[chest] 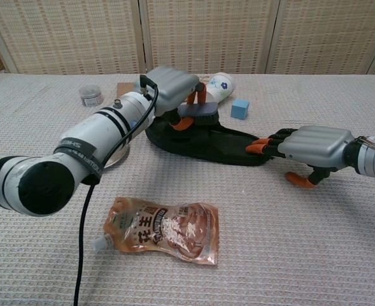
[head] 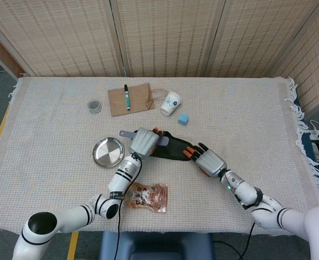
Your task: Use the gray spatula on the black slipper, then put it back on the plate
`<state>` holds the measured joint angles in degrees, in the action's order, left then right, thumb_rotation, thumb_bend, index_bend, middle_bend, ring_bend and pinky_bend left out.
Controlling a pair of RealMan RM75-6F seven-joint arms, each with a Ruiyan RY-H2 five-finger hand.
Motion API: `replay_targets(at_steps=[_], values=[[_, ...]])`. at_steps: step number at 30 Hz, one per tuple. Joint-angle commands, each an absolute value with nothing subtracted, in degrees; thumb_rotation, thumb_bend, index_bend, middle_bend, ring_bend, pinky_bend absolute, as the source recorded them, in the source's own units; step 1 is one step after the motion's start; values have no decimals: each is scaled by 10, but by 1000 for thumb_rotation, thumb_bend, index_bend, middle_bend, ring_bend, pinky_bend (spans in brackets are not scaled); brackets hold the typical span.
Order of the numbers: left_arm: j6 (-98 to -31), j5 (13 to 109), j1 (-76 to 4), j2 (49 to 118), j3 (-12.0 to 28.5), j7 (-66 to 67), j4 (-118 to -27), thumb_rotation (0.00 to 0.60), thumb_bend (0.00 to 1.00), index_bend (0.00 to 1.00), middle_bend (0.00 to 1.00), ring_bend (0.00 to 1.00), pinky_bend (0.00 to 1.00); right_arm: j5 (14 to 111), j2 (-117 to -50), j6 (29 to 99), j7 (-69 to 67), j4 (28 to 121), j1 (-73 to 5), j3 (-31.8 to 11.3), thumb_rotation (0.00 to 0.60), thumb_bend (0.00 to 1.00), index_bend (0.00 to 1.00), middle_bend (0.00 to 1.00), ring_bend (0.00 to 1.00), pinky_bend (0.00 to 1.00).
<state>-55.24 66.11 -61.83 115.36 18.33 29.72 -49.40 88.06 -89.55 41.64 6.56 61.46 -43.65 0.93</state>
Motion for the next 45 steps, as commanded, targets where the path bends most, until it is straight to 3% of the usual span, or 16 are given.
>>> replay_targets(at_steps=[1,13,31,38,45], values=[[-550,668,-622,1167,182,278,-461,600,476,483,578,879,1000,881,-894,418,64,614,-437,11,600,550,0,0,0,0],[-519,685,-610,1172,156,250,-373,600,475,468,561,876,1000,880,-893,419,59,607,-440,17,600,550,0,0,0,0],[-549,706,-609,1166,157,255,-493,600,466,464,554,875,1000,869,-893,417,84,618,-441,19,600,551,0,0,0,0],[-558,721,-620,1179,155,276,-471,600,467,466,559,876,1000,865,-884,420,84,626,-438,21,600,551,0,0,0,0],[-519,715,-621,1178,144,290,-427,600,468,464,557,876,1000,866,-882,424,87,624,-439,21,600,551,0,0,0,0]])
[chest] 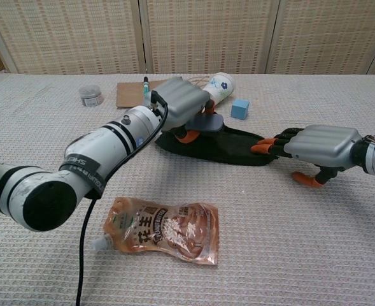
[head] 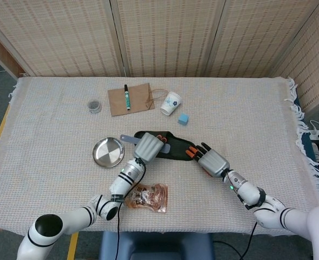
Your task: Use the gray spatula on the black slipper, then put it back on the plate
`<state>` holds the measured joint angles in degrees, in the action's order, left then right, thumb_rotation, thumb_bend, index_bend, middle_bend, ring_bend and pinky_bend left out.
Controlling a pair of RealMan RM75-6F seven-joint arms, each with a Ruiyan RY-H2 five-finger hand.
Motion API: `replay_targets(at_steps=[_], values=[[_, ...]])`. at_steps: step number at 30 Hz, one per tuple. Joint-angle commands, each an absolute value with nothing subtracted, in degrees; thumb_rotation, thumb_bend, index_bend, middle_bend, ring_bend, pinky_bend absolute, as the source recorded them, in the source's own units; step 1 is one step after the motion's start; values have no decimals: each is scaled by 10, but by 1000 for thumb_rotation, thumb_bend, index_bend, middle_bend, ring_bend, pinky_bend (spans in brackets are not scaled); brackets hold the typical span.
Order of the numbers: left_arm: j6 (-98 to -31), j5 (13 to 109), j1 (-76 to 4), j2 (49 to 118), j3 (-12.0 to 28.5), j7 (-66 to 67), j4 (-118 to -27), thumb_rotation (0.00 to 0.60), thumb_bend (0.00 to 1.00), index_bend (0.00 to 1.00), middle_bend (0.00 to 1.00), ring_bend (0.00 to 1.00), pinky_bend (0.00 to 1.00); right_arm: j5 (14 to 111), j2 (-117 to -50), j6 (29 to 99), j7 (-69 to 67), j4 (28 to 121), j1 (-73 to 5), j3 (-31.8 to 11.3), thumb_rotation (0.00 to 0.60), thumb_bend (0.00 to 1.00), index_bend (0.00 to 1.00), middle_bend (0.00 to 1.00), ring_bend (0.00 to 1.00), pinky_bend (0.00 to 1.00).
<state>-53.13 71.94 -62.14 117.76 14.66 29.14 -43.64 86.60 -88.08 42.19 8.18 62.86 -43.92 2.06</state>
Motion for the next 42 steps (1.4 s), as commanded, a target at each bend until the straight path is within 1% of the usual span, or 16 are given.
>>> replay_targets(at_steps=[1,8,13,18,24,30,36,39,42], values=[[-517,715,-622,1178,144,289,-424,600,468,465,559,875,1000,865,-883,422,87,624,-439,21,600,551,0,0,0,0],[-505,725,-628,1173,142,270,-408,600,452,464,556,875,1000,860,-884,418,92,621,-438,22,600,551,0,0,0,0],[-497,726,-626,1164,142,255,-404,600,419,460,555,875,1000,860,-880,422,93,625,-438,21,600,551,0,0,0,0],[-499,734,-623,1158,136,244,-394,600,413,460,554,875,1000,862,-877,427,93,627,-437,21,600,551,0,0,0,0],[-487,732,-620,1154,134,234,-386,600,400,457,553,875,1000,860,-877,427,95,625,-436,21,600,551,0,0,0,0],[-498,745,-627,1158,131,230,-393,600,399,457,553,875,1000,857,-881,424,94,622,-437,20,600,551,0,0,0,0],[-512,755,-628,1157,129,241,-430,600,400,457,553,875,1000,858,-882,423,94,623,-438,21,600,552,0,0,0,0],[-514,758,-632,1160,127,264,-424,600,400,457,553,876,1000,857,-879,423,94,627,-438,21,600,552,0,0,0,0],[-503,752,-634,1163,127,279,-411,600,397,455,552,875,1000,857,-877,425,98,629,-437,21,600,552,0,0,0,0]])
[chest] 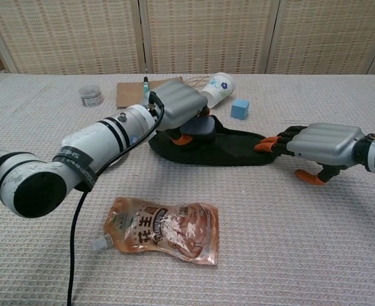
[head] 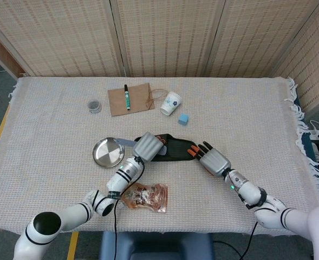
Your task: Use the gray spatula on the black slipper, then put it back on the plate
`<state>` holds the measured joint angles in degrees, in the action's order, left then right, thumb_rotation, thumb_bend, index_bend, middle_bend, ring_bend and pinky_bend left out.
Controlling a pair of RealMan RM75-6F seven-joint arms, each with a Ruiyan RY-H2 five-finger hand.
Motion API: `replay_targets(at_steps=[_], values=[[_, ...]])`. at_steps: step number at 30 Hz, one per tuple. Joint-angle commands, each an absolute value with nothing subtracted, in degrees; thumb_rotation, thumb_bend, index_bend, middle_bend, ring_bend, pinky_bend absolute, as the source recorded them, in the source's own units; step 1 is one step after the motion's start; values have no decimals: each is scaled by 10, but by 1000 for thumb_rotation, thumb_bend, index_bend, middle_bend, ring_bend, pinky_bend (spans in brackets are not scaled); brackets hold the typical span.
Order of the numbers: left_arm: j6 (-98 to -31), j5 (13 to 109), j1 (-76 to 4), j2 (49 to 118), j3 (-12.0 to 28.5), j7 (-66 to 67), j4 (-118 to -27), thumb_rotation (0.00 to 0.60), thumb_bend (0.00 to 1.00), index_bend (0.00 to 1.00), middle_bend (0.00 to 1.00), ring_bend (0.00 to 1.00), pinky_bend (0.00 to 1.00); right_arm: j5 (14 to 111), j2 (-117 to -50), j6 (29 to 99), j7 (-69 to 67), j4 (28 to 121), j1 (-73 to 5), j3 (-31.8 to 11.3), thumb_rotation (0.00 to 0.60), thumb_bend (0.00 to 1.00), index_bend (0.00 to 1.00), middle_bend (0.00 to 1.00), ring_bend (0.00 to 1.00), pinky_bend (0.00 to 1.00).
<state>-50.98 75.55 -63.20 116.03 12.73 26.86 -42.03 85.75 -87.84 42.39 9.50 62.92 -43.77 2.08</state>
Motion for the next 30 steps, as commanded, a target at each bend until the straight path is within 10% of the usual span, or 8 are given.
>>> replay_targets(at_steps=[1,30], values=[[-501,747,-633,1163,130,281,-409,600,398,453,552,875,1000,857,-877,425,100,630,-437,21,600,552,0,0,0,0],[-565,691,-482,962,61,454,-644,600,398,448,567,877,1000,861,-877,435,98,646,-436,21,600,552,0,0,0,0]])
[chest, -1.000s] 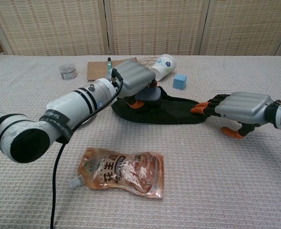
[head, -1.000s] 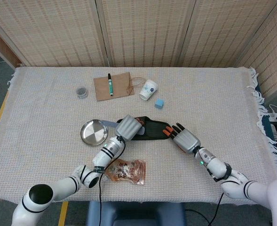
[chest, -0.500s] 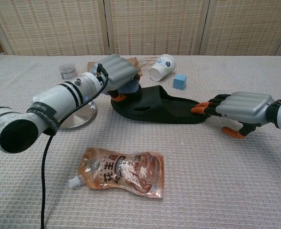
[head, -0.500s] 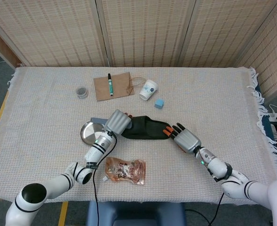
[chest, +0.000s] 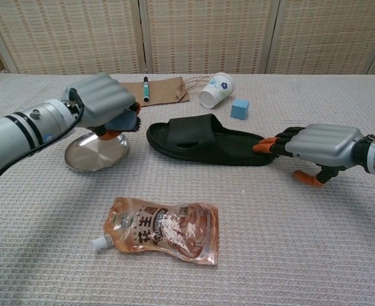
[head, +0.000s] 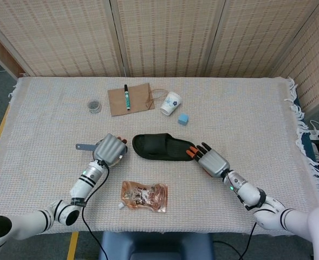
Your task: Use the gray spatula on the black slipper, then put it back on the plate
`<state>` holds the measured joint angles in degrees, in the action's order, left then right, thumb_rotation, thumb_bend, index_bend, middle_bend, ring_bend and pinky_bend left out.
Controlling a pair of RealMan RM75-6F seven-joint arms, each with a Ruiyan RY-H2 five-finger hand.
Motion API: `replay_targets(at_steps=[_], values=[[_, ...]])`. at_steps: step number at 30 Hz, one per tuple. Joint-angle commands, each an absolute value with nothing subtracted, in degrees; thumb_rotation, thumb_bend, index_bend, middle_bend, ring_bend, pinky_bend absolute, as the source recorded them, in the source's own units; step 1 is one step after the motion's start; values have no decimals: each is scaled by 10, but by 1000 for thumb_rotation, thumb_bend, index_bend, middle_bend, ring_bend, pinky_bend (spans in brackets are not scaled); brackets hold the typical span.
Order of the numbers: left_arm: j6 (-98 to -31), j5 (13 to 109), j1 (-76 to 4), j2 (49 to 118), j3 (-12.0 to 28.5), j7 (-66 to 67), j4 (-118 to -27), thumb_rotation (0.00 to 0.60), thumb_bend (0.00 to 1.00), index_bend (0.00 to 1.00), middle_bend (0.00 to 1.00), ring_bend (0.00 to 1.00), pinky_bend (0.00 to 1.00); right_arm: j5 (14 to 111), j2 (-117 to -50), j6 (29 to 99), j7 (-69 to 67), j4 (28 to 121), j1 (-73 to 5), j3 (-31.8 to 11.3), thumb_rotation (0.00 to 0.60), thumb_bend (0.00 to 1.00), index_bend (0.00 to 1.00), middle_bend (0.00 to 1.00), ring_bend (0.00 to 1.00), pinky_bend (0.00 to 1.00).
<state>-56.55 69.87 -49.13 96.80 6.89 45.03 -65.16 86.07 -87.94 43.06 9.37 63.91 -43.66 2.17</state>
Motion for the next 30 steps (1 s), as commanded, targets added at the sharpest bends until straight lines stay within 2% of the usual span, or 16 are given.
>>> replay_targets(at_steps=[1,6,7,9,10,13,19,24,30], values=[[-562,689,-480,963,59,449,-637,600,398,445,565,877,1000,859,-874,436,101,651,-434,20,600,552,0,0,0,0],[-539,677,-476,981,59,422,-580,600,398,434,557,877,1000,848,-840,462,125,706,-425,8,600,549,0,0,0,0],[-536,678,-476,985,59,418,-573,600,397,434,556,877,1000,846,-832,466,125,717,-423,6,600,520,0,0,0,0],[-532,682,-478,991,58,408,-559,600,398,434,555,877,1000,843,-816,471,131,735,-422,3,600,407,0,0,0,0],[-530,684,-478,993,57,405,-555,600,400,433,554,877,1000,841,-812,473,137,739,-421,1,600,311,0,0,0,0],[-525,685,-476,994,56,399,-552,600,396,423,535,877,1000,836,-803,482,154,753,-419,-4,600,151,0,0,0,0],[-519,683,-473,997,53,400,-552,600,392,378,486,876,1000,838,-788,501,157,778,-414,-10,600,134,0,0,0,0],[-518,681,-472,998,57,401,-560,600,384,160,325,869,1000,839,-761,528,161,814,-402,-15,600,129,0,0,0,0],[-516,672,-470,988,58,419,-587,600,384,84,274,856,1000,835,-744,539,168,834,-395,-18,600,125,0,0,0,0]])
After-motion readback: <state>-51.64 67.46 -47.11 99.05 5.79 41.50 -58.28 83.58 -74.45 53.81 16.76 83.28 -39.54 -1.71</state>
